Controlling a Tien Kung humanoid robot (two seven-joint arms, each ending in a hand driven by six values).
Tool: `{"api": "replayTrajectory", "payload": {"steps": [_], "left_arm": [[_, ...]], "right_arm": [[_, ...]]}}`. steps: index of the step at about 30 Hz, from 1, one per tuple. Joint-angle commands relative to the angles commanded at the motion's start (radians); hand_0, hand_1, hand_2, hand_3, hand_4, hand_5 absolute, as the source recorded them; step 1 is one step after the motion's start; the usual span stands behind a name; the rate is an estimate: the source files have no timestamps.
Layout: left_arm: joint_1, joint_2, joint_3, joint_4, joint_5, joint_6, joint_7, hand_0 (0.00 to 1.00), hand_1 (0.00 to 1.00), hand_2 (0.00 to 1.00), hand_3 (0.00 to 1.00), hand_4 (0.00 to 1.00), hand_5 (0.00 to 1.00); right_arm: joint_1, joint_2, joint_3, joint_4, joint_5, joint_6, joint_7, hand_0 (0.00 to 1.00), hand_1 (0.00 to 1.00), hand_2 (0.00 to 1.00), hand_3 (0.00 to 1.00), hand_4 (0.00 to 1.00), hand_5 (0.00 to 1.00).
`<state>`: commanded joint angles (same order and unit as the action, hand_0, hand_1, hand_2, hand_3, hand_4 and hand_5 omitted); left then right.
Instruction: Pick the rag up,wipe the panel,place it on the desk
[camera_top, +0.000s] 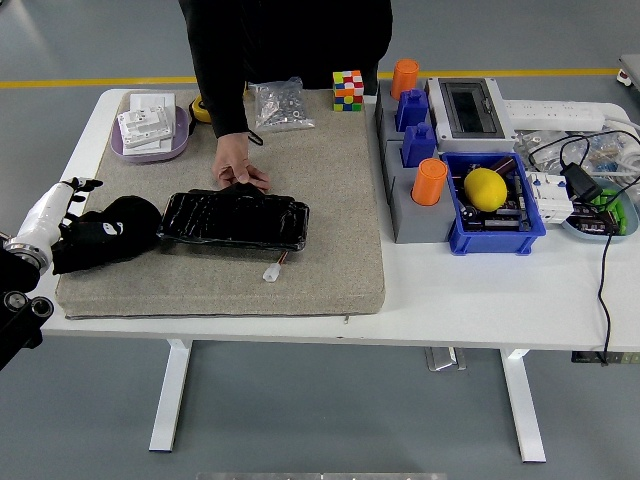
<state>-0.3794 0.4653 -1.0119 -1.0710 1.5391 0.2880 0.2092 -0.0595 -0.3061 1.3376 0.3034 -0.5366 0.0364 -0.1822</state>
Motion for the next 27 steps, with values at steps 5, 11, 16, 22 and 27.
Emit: {"api": "replayTrajectory", "payload": {"steps": [5,11,16,22,27], "left_arm": [[0.015,0.008,-0.014,-0.058,-0.007,-0.003,0.004,0.535,0.832,0.865,0.829,0.939,0.266],[0.027,0.017,-0.050,-0.142,-0.021,-0.012,0.015,0.534,0.830,0.864,0.824,0.942,0.269],[0.032,0.023,-0.082,-0.193,-0.064,-0.017,0.011,0.542,0.826,0.858,0.819,0.924,0.261],[0.037,0.023,-0.120,-0.253,-0.103,-0.008,-0.001,0.659,0.836,0.853,0.814,0.917,0.271],[0.044,0.027,-0.152,-0.303,-0.122,-0.005,-0.013,0.659,0.836,0.853,0.814,0.917,0.271]], "right_arm": [[0.000,0.000,0.001,-0.001,0.000,0.000,-0.001,0.707,0.575,0.678,0.612,0.998,0.599],[0.000,0.000,0.000,-0.001,0.002,-0.001,-0.001,0.707,0.575,0.678,0.612,0.998,0.599],[0.000,0.000,0.000,-0.001,0.004,-0.002,-0.001,0.705,0.576,0.679,0.612,0.998,0.599],[0.000,0.000,0.000,-0.001,0.006,-0.003,0.000,0.706,0.573,0.678,0.612,0.998,0.597],[-0.001,-0.001,-0.007,0.001,0.010,-0.006,0.000,0.706,0.573,0.678,0.612,0.998,0.597]]}}
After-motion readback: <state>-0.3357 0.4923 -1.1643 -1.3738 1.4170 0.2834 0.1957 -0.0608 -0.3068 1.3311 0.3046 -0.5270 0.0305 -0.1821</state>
